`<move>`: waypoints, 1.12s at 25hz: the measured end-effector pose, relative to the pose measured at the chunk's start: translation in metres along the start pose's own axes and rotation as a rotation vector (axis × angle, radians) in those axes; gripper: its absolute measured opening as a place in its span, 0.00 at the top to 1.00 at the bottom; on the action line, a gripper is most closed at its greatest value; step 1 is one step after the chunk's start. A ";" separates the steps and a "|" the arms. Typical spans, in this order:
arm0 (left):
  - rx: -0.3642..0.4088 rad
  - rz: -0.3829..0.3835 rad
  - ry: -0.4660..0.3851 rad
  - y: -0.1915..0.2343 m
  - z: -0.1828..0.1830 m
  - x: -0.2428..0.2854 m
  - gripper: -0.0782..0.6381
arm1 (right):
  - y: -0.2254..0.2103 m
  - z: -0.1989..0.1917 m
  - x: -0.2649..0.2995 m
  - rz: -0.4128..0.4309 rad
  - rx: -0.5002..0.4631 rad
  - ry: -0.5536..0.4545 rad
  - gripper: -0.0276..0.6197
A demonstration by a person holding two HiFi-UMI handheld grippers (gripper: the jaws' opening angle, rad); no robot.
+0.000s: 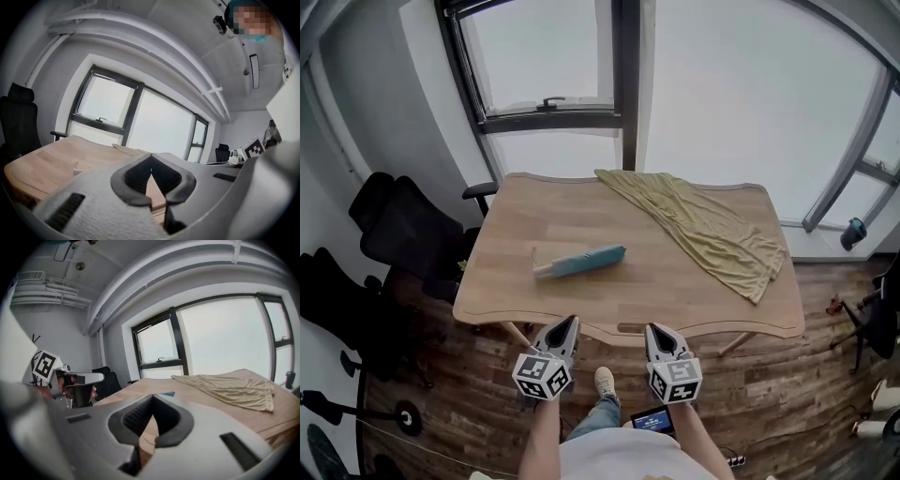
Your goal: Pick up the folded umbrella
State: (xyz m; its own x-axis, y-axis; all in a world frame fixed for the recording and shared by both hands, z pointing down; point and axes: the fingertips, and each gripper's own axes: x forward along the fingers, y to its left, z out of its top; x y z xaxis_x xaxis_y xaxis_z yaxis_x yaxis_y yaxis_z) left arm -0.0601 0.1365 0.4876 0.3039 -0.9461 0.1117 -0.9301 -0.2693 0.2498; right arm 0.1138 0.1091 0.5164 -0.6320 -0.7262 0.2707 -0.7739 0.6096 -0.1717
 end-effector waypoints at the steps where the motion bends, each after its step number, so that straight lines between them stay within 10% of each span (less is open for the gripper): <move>1: -0.003 -0.015 0.010 0.006 0.000 0.013 0.86 | -0.005 0.001 0.013 -0.003 0.000 0.008 0.94; 15: -0.008 -0.031 0.123 0.123 0.010 0.168 0.86 | -0.057 0.039 0.179 -0.052 -0.010 0.072 0.94; 28: 0.013 -0.032 0.154 0.170 0.006 0.209 0.86 | -0.061 0.044 0.231 -0.089 -0.038 0.103 0.94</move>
State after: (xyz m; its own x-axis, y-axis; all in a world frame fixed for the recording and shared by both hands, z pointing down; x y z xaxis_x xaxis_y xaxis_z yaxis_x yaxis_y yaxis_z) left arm -0.1561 -0.1080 0.5477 0.3608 -0.8984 0.2505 -0.9217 -0.3023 0.2432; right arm 0.0138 -0.1096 0.5480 -0.5521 -0.7427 0.3790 -0.8233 0.5573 -0.1073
